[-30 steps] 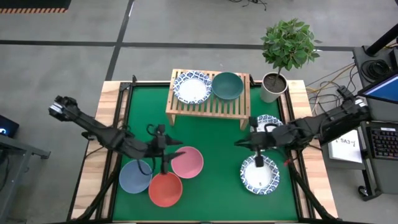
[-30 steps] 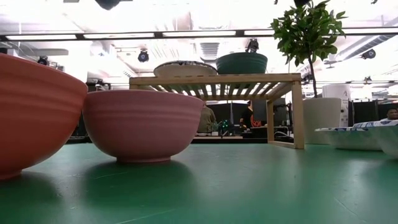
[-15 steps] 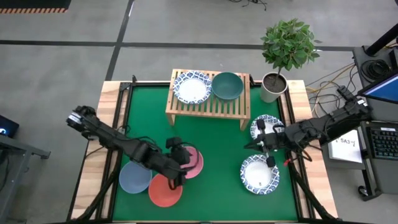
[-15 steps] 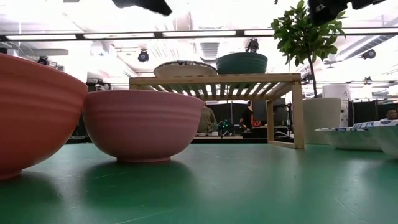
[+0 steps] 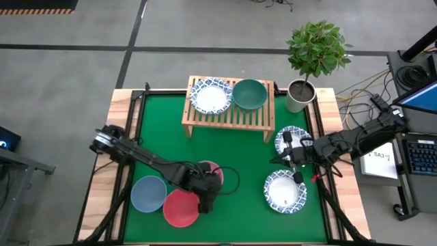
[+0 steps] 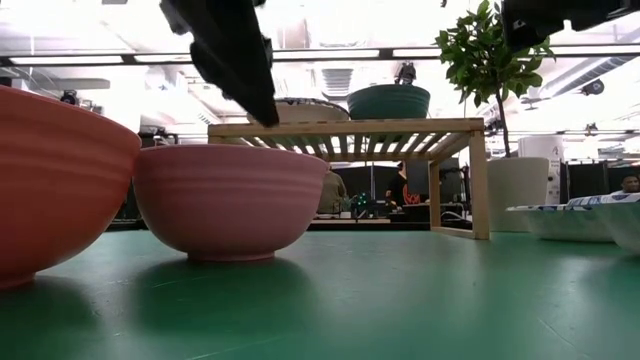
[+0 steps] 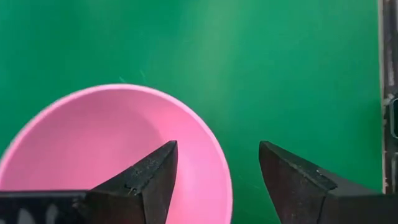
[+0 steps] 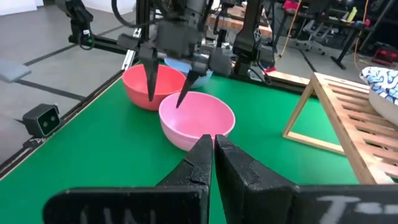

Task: Place and stack bowls onto a shelf
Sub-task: Stack the pink bowl on top of the green bowl on the shelf

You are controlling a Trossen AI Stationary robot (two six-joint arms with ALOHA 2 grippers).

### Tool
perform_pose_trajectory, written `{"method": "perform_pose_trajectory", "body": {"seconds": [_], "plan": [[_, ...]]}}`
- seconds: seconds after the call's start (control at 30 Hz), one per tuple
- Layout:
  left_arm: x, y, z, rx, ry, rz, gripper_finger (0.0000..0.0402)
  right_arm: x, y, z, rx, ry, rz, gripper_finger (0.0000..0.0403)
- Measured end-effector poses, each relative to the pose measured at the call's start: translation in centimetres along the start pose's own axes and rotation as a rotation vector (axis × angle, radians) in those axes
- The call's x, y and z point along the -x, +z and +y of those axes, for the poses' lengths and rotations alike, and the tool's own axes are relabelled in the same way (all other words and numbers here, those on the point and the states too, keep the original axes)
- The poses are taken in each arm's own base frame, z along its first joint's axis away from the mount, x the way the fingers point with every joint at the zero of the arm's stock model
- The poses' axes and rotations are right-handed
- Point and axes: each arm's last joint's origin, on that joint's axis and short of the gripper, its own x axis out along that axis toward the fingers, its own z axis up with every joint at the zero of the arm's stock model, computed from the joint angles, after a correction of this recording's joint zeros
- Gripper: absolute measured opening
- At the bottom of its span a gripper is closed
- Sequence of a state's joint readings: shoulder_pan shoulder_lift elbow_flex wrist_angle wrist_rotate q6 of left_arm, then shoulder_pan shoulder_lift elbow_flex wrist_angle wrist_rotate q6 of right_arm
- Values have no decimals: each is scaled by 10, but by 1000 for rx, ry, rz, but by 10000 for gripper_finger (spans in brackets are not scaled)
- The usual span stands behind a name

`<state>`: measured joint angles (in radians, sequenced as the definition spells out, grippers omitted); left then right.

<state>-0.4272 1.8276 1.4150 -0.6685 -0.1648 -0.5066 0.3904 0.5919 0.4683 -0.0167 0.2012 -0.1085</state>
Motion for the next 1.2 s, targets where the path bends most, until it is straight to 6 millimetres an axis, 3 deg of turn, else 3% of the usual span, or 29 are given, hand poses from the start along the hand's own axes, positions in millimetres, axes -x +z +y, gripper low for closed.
{"method": "perform_pose_trajectory", "body": {"seconds": [0.63,0.8,1.03,1.2], "plan": [[-41,-2,8,86,-6,82,199,0,2,0,20,-2,-17,9],[-45,-2,7,110,-17,90,148,0,2,0,20,-2,-17,9],[-42,0,6,127,-18,88,15,0,2,0,22,-2,-18,9],[-25,11,0,64,-10,94,5,0,2,0,20,-2,-17,9]]}}
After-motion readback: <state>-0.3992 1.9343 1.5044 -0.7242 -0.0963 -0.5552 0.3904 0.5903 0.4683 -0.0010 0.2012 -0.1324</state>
